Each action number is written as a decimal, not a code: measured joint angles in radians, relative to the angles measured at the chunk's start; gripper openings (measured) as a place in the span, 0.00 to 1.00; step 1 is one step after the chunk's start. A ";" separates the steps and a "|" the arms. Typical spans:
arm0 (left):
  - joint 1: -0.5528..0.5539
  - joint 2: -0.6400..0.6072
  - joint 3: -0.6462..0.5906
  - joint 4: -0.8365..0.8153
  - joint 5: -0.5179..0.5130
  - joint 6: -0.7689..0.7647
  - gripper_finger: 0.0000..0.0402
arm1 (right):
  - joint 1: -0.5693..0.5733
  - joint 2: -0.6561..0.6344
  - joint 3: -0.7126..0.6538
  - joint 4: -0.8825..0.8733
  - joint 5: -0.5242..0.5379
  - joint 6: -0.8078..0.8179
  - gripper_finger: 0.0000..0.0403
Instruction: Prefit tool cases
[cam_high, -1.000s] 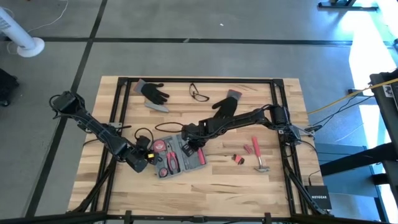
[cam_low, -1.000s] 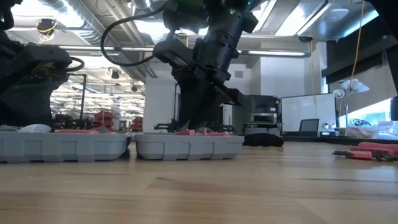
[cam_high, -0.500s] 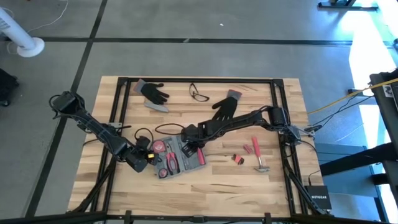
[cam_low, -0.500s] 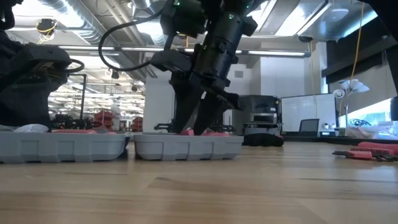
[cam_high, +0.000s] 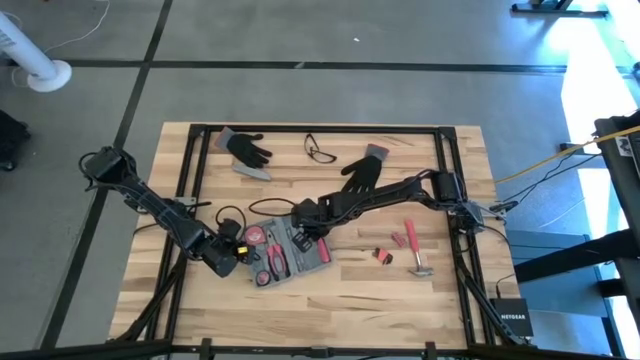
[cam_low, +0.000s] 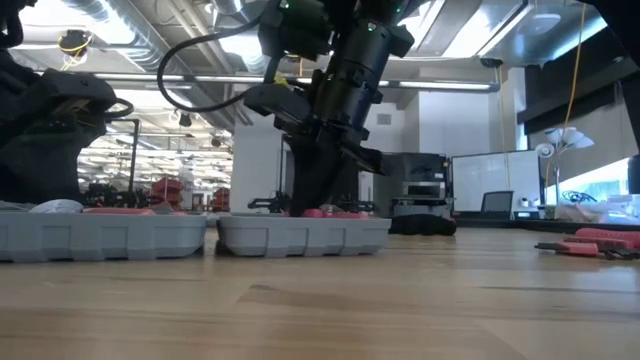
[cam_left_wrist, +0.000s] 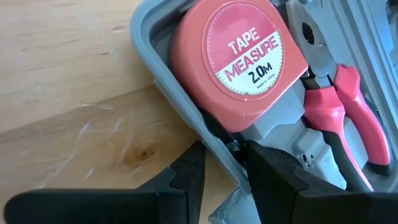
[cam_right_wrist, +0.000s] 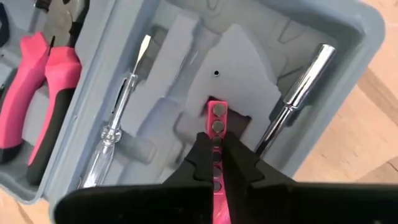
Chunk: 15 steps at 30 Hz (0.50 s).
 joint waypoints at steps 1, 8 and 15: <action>0.000 0.000 0.000 0.000 0.000 0.000 0.26 | 0.000 -0.002 0.000 -0.006 -0.015 -0.011 0.01; 0.000 0.000 0.000 -0.002 0.000 0.006 0.26 | -0.006 -0.069 0.000 -0.051 -0.035 -0.075 0.01; 0.000 0.000 0.000 -0.002 -0.001 0.036 0.26 | -0.011 -0.082 0.000 -0.042 -0.111 -0.132 0.00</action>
